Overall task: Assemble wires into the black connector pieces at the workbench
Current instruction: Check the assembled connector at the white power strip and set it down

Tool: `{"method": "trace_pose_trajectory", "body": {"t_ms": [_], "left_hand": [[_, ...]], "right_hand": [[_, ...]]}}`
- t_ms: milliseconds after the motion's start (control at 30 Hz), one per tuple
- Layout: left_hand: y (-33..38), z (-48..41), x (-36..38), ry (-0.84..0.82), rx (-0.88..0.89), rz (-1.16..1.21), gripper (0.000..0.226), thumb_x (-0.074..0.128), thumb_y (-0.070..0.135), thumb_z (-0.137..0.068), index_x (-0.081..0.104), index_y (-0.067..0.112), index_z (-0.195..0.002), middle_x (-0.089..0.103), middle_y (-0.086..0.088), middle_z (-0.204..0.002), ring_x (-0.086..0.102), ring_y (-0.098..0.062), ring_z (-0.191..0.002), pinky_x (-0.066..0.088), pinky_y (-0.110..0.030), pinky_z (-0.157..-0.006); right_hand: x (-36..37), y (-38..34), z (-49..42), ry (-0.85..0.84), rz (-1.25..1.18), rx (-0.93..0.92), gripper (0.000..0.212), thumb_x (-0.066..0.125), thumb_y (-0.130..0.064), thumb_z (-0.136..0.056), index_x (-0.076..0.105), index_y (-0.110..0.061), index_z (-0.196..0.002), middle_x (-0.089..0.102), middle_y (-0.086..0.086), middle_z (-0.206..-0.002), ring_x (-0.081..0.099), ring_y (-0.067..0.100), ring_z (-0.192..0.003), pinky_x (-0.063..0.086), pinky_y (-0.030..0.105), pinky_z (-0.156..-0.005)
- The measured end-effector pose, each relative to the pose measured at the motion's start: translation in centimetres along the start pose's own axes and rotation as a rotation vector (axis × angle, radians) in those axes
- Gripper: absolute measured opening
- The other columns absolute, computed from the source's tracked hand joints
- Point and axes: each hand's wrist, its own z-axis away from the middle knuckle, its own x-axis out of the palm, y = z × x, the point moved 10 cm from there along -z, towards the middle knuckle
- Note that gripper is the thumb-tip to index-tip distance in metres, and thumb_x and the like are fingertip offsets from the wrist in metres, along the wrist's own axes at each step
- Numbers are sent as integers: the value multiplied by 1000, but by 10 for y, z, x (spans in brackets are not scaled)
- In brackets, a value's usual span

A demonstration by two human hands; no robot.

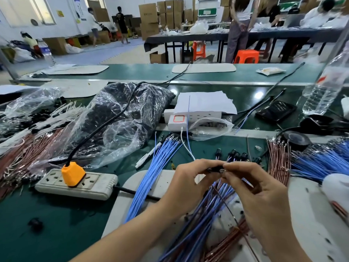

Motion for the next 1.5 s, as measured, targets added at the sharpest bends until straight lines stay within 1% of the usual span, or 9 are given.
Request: {"method": "trace_pose_trajectory", "body": {"t_ms": [133,267,533,700,967,1100,1233,1333,1500], "left_hand": [[0,0,0,0,14,-28,27,66,-1,-85,69,10,-110,72,0,-100,67,-9,-92,54,-27,-84],[4,0,-3,10,39,3,25,65,2,-85,69,10,-109,71,3,-99,67,-7,-91,52,-21,-84],[9,4,-4,24,28,189,26,61,-6,-86,62,11,-106,71,-1,-102,67,-12,-100,52,-27,-91],[12,5,-4,22,28,214,29,63,-4,-86,60,19,-103,70,0,-100,68,-12,-98,51,-23,-89],[15,4,-5,24,93,25,20,67,5,-84,66,10,-103,66,14,-90,63,2,-84,47,-16,-81],[16,4,-8,57,105,-74,21,71,11,-80,71,10,-101,69,11,-91,62,2,-85,45,-12,-81],[17,3,-6,40,112,-113,20,71,15,-79,73,11,-99,70,13,-90,62,3,-84,49,-22,-82],[11,2,-2,-9,57,-36,19,71,13,-80,72,9,-98,66,21,-83,60,9,-73,47,-14,-73],[7,3,3,-60,-6,109,17,72,19,-80,71,14,-96,71,-5,-77,61,-5,-60,50,-17,-66]], "right_hand": [[-2,-5,-1,-9,151,-59,31,71,-1,-79,72,-32,-84,72,-12,-86,69,6,-83,51,12,-72],[-1,-26,1,6,267,-222,26,72,0,-78,72,-23,-89,69,-14,-88,67,5,-86,51,12,-75],[-17,-34,1,92,135,-238,24,68,-5,-81,72,-26,-92,69,-8,-95,68,15,-90,53,18,-81],[-11,-40,4,69,135,-270,26,69,-6,-79,68,-30,-90,69,-10,-92,67,7,-88,48,9,-76],[-4,-43,3,16,335,-360,23,70,-1,-79,69,-21,-90,68,-10,-90,66,6,-85,52,17,-76],[-5,-42,-1,-24,443,-385,15,70,-2,-78,72,-14,-88,68,-4,-86,65,6,-80,54,21,-73],[-4,-30,-7,-95,438,-269,23,73,6,-75,73,-16,-81,69,-9,-79,66,5,-74,53,16,-69],[-8,-10,-11,-109,133,-5,26,71,9,-76,74,-17,-77,73,-4,-72,67,4,-62,49,8,-61],[-8,13,-11,-116,-61,206,20,68,9,-77,73,-10,-77,73,9,-72,69,14,-62,53,14,-62]]}}
